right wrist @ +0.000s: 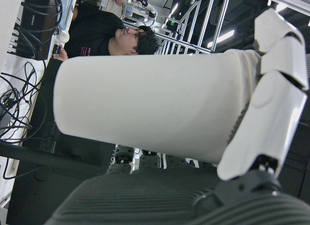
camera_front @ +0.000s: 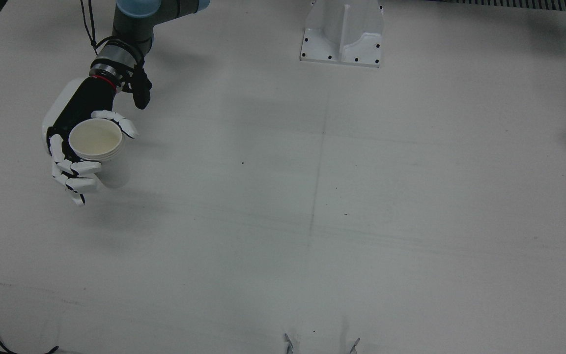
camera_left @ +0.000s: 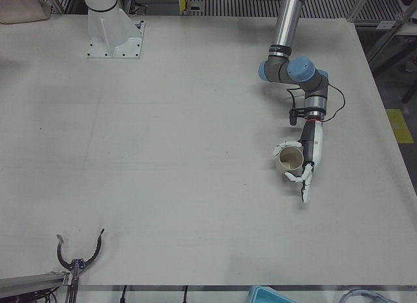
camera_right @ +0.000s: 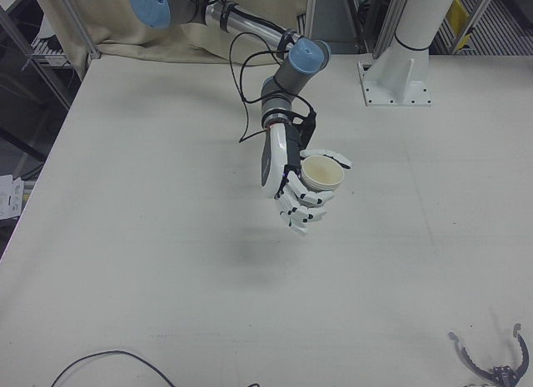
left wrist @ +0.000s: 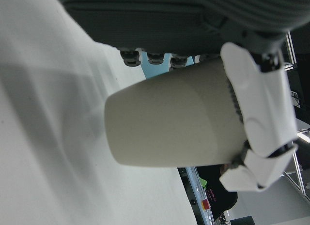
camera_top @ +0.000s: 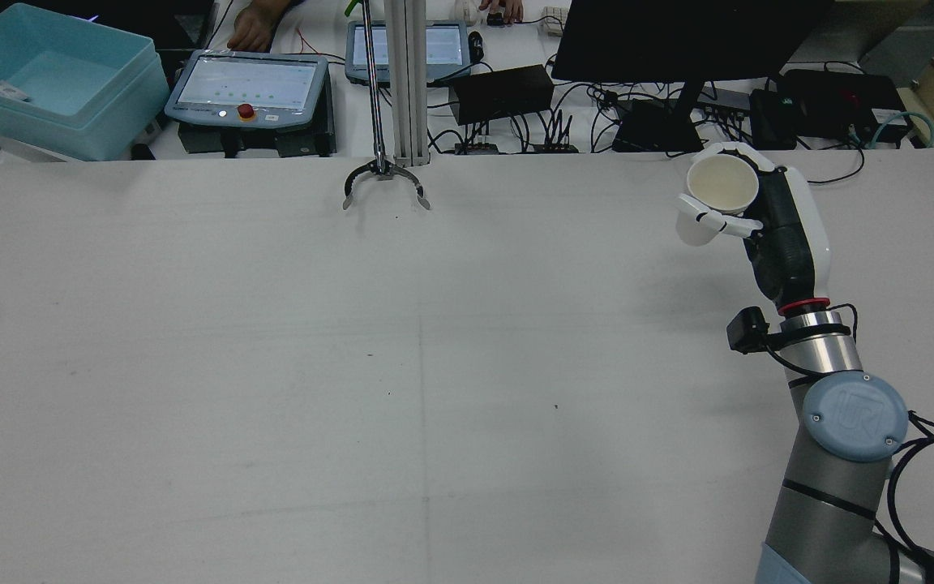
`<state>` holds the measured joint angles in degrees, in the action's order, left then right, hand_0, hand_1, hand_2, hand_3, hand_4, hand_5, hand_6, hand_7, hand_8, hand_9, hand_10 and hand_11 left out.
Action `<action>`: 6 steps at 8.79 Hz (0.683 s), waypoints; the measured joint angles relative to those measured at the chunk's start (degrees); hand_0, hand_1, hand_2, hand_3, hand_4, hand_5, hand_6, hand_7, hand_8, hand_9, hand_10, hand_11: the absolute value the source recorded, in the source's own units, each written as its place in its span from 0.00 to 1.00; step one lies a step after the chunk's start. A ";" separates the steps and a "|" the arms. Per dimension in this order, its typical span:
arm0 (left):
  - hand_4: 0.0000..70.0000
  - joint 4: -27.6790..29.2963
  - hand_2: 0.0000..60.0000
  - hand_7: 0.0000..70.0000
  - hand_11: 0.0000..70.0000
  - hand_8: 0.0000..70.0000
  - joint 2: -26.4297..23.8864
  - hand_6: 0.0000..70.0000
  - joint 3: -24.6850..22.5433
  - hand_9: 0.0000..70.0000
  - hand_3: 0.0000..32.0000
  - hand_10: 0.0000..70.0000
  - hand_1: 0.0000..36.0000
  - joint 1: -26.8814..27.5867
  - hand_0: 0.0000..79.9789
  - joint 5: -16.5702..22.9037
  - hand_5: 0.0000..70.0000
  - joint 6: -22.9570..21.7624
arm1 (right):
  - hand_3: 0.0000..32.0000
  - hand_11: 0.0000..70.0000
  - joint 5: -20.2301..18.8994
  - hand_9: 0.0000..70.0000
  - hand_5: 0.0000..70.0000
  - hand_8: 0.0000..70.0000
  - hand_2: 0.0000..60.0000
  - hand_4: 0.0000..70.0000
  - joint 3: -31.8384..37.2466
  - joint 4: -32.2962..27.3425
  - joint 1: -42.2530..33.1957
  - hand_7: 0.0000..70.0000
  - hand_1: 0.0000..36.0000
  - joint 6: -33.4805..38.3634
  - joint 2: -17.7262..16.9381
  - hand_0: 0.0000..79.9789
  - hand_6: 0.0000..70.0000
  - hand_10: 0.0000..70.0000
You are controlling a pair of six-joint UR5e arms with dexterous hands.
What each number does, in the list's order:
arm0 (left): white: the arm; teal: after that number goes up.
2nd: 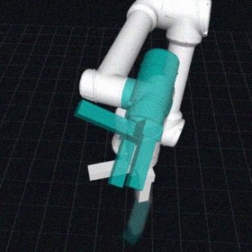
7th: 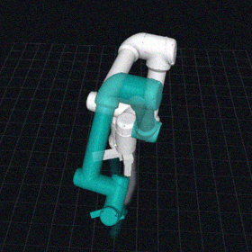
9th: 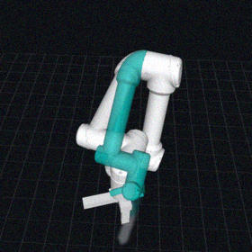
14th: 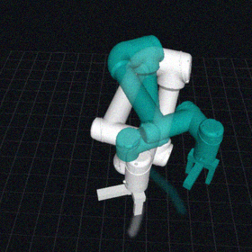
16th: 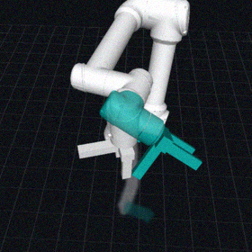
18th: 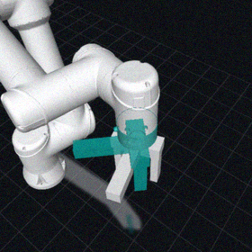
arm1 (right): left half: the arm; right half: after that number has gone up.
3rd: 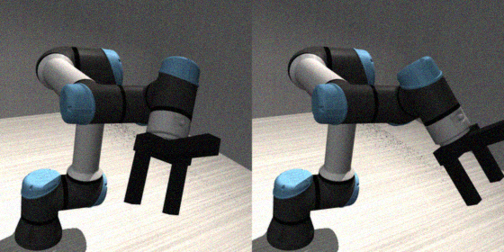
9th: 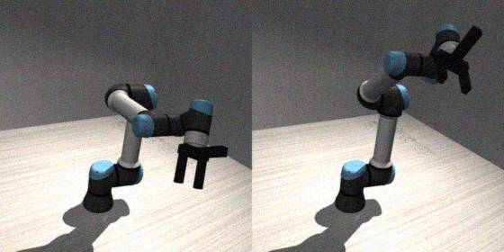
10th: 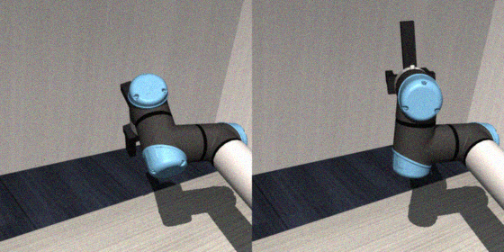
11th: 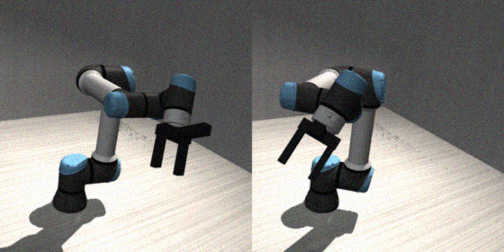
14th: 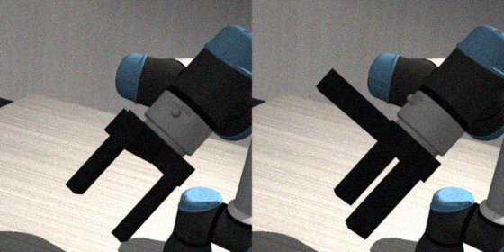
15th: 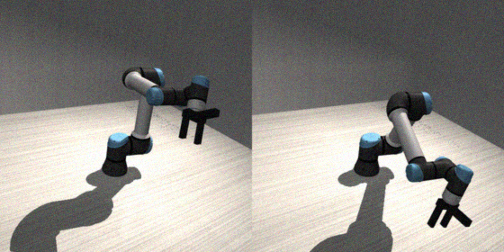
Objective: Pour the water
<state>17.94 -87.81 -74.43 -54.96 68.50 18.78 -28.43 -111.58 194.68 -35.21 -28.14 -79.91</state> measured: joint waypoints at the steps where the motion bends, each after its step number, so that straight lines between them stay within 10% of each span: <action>1: 0.28 0.95 0.00 0.08 0.05 0.00 0.11 0.03 0.67 0.03 0.00 0.04 0.01 0.11 0.36 -0.07 0.09 -0.01 | 0.00 0.32 0.02 0.59 0.64 0.38 0.35 0.17 0.50 -0.05 0.04 0.67 0.39 0.01 0.02 0.59 0.38 0.21; 6: 0.11 3.01 0.00 0.00 0.02 0.00 1.01 0.00 1.16 0.00 0.00 0.01 0.12 0.24 0.47 -0.12 0.00 -0.61 | 0.00 0.35 -0.03 0.60 0.61 0.39 0.33 0.16 1.12 -0.09 0.31 0.64 0.34 0.02 -0.14 0.58 0.36 0.23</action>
<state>20.96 -86.79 -73.27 -54.72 68.38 18.17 -28.46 -110.46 194.59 -34.89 -28.12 -80.05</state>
